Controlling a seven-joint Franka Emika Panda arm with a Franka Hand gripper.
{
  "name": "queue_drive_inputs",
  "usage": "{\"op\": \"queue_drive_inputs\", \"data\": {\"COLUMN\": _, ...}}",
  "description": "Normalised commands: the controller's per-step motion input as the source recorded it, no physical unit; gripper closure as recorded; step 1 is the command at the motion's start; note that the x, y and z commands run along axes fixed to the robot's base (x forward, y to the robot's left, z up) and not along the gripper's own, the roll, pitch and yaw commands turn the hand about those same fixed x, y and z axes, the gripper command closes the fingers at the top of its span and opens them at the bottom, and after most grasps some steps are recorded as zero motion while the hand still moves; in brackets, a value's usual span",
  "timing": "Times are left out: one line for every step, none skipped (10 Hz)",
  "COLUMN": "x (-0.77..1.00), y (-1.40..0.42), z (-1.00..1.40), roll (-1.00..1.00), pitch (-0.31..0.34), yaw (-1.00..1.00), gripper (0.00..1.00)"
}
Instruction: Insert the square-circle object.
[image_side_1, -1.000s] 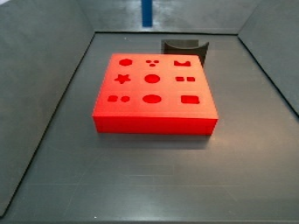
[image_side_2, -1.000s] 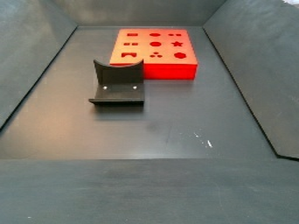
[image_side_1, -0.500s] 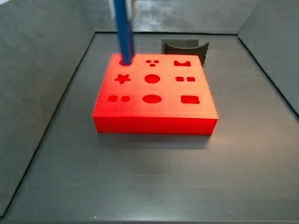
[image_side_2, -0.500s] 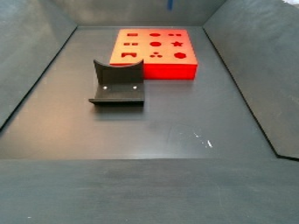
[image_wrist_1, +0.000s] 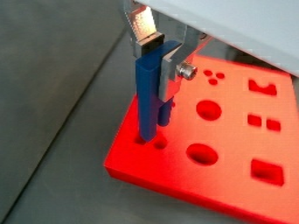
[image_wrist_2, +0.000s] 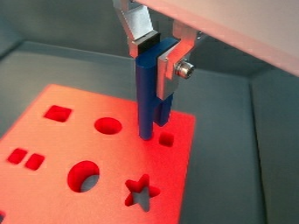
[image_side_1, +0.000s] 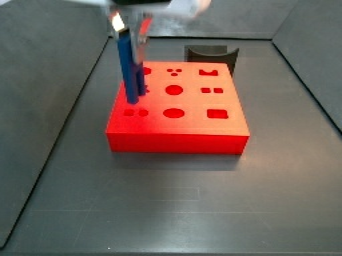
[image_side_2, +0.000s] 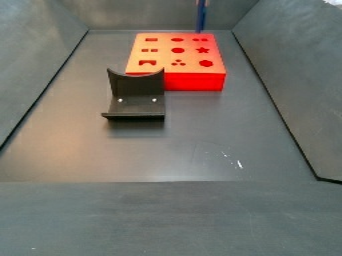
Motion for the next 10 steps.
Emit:
{"op": "queue_drive_inputs", "data": {"x": -0.03, "y": 0.00, "z": -0.57, "roll": 0.03, "pitch": 0.074, "yaw": -1.00, "gripper": 1.00}}
{"op": "queue_drive_inputs", "data": {"x": -0.04, "y": 0.00, "z": -0.53, "roll": 0.03, "pitch": 0.086, "yaw": -0.99, "gripper": 1.00}}
{"op": "queue_drive_inputs", "data": {"x": -0.06, "y": 0.00, "z": -0.33, "roll": 0.08, "pitch": 0.060, "yaw": -1.00, "gripper": 1.00}}
{"op": "queue_drive_inputs", "data": {"x": -0.01, "y": 0.00, "z": 0.00, "roll": 0.03, "pitch": 0.036, "yaw": -1.00, "gripper": 1.00}}
{"op": "queue_drive_inputs", "data": {"x": 0.00, "y": 0.00, "z": 0.31, "roll": 0.00, "pitch": 0.000, "yaw": -1.00, "gripper": 1.00}}
{"op": "queue_drive_inputs", "data": {"x": 0.00, "y": 0.00, "z": 0.39, "roll": 0.00, "pitch": -0.001, "yaw": -1.00, "gripper": 1.00}}
{"op": "queue_drive_inputs", "data": {"x": 0.02, "y": 0.00, "z": 0.44, "roll": -0.07, "pitch": -0.010, "yaw": -1.00, "gripper": 1.00}}
{"op": "queue_drive_inputs", "data": {"x": 0.06, "y": 0.00, "z": 0.48, "roll": -0.14, "pitch": -0.009, "yaw": -0.97, "gripper": 1.00}}
{"op": "queue_drive_inputs", "data": {"x": 0.08, "y": 0.00, "z": 0.41, "roll": -0.20, "pitch": -0.007, "yaw": -0.93, "gripper": 1.00}}
{"op": "queue_drive_inputs", "data": {"x": 0.01, "y": 0.00, "z": 0.07, "roll": -0.16, "pitch": -0.146, "yaw": -0.94, "gripper": 1.00}}
